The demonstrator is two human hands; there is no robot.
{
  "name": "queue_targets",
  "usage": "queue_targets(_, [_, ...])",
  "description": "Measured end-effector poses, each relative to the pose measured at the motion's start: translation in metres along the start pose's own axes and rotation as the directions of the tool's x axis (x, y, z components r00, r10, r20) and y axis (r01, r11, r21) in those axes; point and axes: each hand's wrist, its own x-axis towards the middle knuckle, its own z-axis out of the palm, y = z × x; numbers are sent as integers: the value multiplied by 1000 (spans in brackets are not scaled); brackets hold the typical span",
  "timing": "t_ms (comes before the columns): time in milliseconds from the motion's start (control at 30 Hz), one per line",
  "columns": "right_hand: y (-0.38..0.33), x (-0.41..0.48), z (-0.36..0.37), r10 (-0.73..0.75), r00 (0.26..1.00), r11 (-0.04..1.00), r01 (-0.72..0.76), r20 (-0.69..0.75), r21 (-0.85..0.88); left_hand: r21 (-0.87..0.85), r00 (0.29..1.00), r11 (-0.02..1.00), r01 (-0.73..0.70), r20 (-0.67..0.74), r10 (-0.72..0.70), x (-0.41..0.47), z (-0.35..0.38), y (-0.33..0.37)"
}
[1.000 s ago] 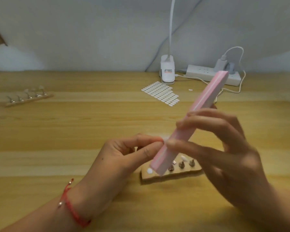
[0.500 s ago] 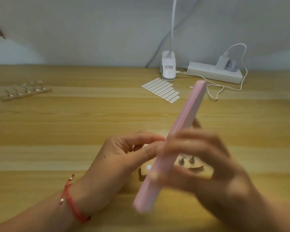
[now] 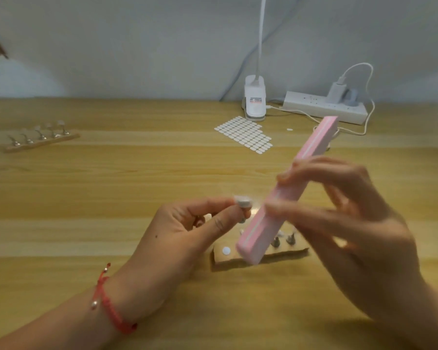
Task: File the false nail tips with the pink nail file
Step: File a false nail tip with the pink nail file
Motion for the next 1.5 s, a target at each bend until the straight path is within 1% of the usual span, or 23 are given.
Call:
queue_targets(67, [-6,-1,3,-81,995,996,83,51,-40,62,999,997,-44,-10,44,-1,1,-2])
queue_targets(100, [-3,1,1,-84,994,993,89,65,-77,117,996,989,-88,-8,89,-1,1,-4])
queue_targets(200, [-1,4,3,1,999,995,5,50,-103,257,973,942,-217,-18,229,-1,0,-1])
queue_targets(300, [-10,-1,9,-83,991,995,88,108,-49,460,913,813,-357,-10,407,-1,-1,0])
queue_targets(367, [-6,1,5,-44,992,997,51,118,-57,574,866,704,-418,19,499,0,-3,0])
queue_targets(433, [-4,3,4,48,995,997,-42,87,-68,644,833,626,-441,33,553,0,-4,1])
queue_targets(467, [-7,1,7,41,995,997,-35,95,-67,666,821,598,-445,36,570,0,-4,2])
queue_targets(533, [-12,0,9,-39,990,996,49,134,-77,703,801,549,-453,50,597,0,-3,3])
queue_targets(567, [-11,2,7,-44,988,993,59,149,-97,721,794,526,-450,54,606,0,-3,3])
queue_targets(667, [-7,5,3,10,992,992,5,125,-123,764,778,473,-440,60,626,1,-4,4])
queue_targets(733, [-13,2,8,-42,986,993,59,160,-101,777,764,441,-449,78,641,1,-3,4])
queue_targets(800, [-12,2,7,-59,982,989,82,181,-124,776,762,441,-451,77,643,1,-4,4])
queue_targets(867, [-9,5,5,-9,990,986,32,140,-161,773,768,455,-441,63,637,1,-5,4])
queue_targets(900, [-10,4,6,-12,991,987,33,134,-157,771,770,459,-442,63,635,1,-5,4])
queue_targets(1000, [-16,0,12,-85,982,986,108,171,-127,760,778,466,-452,81,623,0,-4,3])
queue_targets(1100, [-7,4,5,19,992,989,-1,122,-146,756,787,492,-432,49,616,1,-5,2])
queue_targets(1133, [-8,3,6,26,993,991,-11,112,-130,753,789,499,-429,44,613,1,-4,3])
queue_targets(1233, [-18,-3,16,-86,986,992,98,141,-81,736,789,501,-456,74,610,1,-2,2])
queue_targets(1267, [-14,-1,13,-80,987,993,91,137,-78,725,793,510,-463,82,604,0,-3,2])
queue_targets(1300, [-3,3,7,-38,993,994,49,107,-93,710,798,528,-466,79,598,-1,-4,2])
queue_targets(1400, [35,13,-19,185,981,960,-192,-53,-203,621,823,632,-464,38,567,-3,-5,1])
queue_targets(1467, [48,6,-26,259,959,942,-277,-113,-189,559,846,699,-445,6,534,-2,-5,-2])
queue_targets(1500, [50,3,-24,276,955,943,-291,-111,-162,547,856,720,-428,-12,518,-1,-6,-3])
